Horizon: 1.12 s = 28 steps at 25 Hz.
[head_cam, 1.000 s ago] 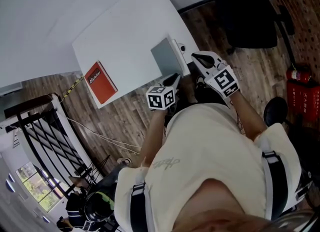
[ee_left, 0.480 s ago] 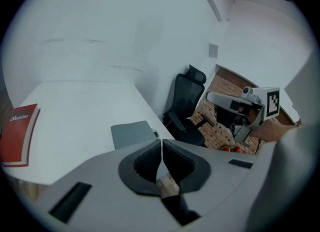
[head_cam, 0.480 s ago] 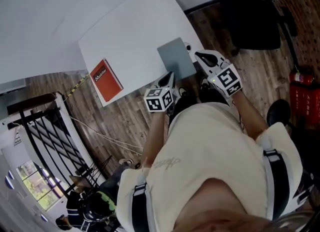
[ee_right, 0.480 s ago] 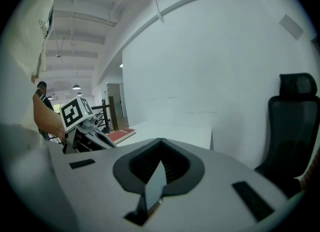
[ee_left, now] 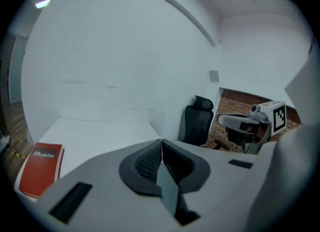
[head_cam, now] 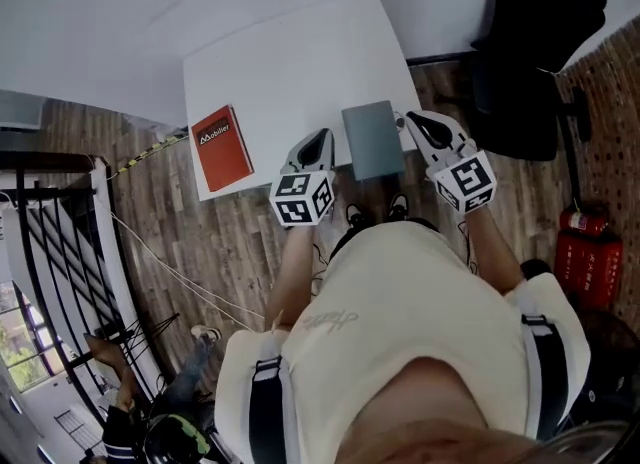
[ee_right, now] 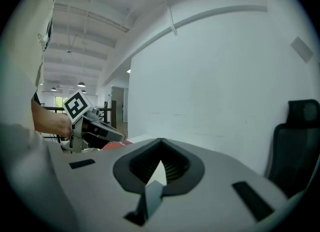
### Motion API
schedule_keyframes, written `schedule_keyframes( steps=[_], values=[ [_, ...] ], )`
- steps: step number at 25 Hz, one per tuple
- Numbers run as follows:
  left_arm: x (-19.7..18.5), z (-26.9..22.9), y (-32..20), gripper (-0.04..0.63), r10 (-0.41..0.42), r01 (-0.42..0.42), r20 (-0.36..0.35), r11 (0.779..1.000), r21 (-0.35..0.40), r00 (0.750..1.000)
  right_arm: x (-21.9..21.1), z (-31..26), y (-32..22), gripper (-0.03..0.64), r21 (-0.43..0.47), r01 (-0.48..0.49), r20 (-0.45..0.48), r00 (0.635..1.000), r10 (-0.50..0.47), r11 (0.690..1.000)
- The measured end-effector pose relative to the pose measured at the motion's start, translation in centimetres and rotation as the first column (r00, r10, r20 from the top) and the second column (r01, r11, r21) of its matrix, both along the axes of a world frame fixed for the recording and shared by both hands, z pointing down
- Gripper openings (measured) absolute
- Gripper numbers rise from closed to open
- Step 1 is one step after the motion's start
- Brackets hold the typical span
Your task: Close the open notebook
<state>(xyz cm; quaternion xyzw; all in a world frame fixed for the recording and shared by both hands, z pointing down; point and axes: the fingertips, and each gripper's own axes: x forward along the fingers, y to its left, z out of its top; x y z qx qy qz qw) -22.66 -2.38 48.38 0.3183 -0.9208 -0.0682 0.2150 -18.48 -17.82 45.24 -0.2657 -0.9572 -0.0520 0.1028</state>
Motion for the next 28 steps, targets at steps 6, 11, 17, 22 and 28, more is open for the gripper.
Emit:
schedule_keyframes(
  steps=[6,11,17,22,28],
  values=[
    [-1.3,-4.7,2.8,0.021,-0.047,0.046,0.109,0.999,0.007,0.993,-0.8,-3.5,1.9,0.003,-0.003,0.032,0.081,0.996,-0.031,0.999],
    [-1.3,-7.0,3.9,0.021,-0.052,0.053,0.162,0.999,-0.002,0.985,-0.9,-5.8,1.7,0.003,-0.003,0.008,0.133,0.991,-0.008,1.0],
    [-2.0,-10.2,4.9,0.021,-0.057,0.064,0.244,0.998,-0.02,0.968,-1.2,-8.1,1.7,0.004,0.009,-0.003,0.189,0.982,0.002,1.0],
    [-2.6,-12.5,5.3,0.021,-0.074,0.081,0.296,0.997,-0.011,0.952,-1.2,-9.4,1.6,0.004,0.01,-0.008,0.208,0.978,0.006,1.0],
    [-2.8,-13.1,4.9,0.021,-0.066,0.077,0.316,0.997,-0.022,0.947,-1.4,-10.0,1.4,0.003,-0.003,-0.02,0.216,0.976,0.02,1.0]
  ],
)
